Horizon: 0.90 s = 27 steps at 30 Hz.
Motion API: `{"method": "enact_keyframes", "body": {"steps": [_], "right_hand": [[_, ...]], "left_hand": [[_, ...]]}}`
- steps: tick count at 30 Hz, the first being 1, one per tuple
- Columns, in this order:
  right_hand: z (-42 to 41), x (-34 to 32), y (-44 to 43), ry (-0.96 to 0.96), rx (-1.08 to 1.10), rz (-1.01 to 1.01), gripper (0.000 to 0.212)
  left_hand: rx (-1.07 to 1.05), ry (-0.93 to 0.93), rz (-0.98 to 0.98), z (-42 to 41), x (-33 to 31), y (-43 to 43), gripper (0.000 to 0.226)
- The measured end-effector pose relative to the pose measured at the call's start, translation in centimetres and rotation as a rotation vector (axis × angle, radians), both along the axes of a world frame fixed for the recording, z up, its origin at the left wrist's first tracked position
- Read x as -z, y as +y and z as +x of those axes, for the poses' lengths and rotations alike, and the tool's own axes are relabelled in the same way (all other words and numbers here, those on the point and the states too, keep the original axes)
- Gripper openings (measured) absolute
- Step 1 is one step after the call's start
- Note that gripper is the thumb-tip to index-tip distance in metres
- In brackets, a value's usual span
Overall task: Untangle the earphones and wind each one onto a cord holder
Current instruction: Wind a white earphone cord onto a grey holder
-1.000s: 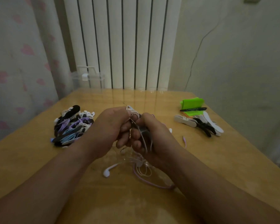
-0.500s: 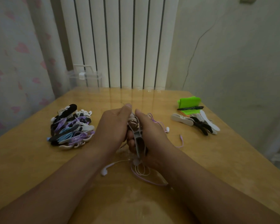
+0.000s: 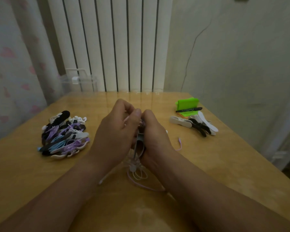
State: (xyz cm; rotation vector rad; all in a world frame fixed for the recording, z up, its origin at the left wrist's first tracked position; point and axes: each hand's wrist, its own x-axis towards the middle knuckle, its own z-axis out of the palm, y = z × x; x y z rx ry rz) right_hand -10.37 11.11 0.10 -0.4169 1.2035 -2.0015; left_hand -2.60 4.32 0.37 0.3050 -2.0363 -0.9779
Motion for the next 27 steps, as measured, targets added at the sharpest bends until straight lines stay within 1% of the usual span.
{"method": "enact_keyframes", "body": {"steps": [2,4,6,8,10,14,16,18,20,22,25,27], "right_hand": [[-0.6,-0.1,0.4,0.006,0.041,0.035,0.029],[-1.2,-0.4,1.0,0.032,0.022,0.048,0.03],[-1.4,-0.6,1.4,0.087,-0.039,0.034,0.042],[-1.3,-0.7,1.5,0.185,-0.065,0.063,0.055],[-1.0,-0.8,1.3,0.264,-0.062,0.111,0.06],[-0.1,-1.4,1.5,0.381,-0.044,0.164,0.055],[-0.1,-1.6,1.8,0.426,-0.046,0.165,0.045],[-0.1,-2.0,2.3,0.46,-0.04,0.149,0.04],[-0.1,-2.2,2.4,0.444,0.001,0.137,0.041],[0.2,-2.1,2.2,0.386,0.067,0.126,0.043],[0.1,-2.1,1.9,0.206,0.143,0.113,0.046],[-0.4,-2.4,1.9,0.038,0.138,0.075,0.051]], "left_hand": [[0.063,-0.029,-0.062,0.1,0.3,0.2,0.025],[0.112,-0.059,-0.113,0.2,0.3,0.0,0.031],[0.131,-0.078,-0.157,0.7,0.1,-0.1,0.029],[0.178,-0.072,-0.159,1.0,0.1,-0.3,0.021],[0.24,-0.049,-0.128,1.4,0.2,-0.4,0.016],[0.288,-0.045,-0.11,1.7,0.2,-0.7,0.02],[0.348,-0.027,-0.04,1.8,0.2,-0.7,0.022],[0.405,-0.004,0.041,1.7,0.1,-0.5,0.021],[0.42,0.023,0.089,1.5,0.1,-0.1,0.021],[0.412,0.042,0.12,1.3,0.0,0.4,0.02],[0.38,0.029,0.128,1.1,0.2,0.8,0.023],[0.407,-0.012,0.133,1.0,0.5,1.0,0.025]]}}
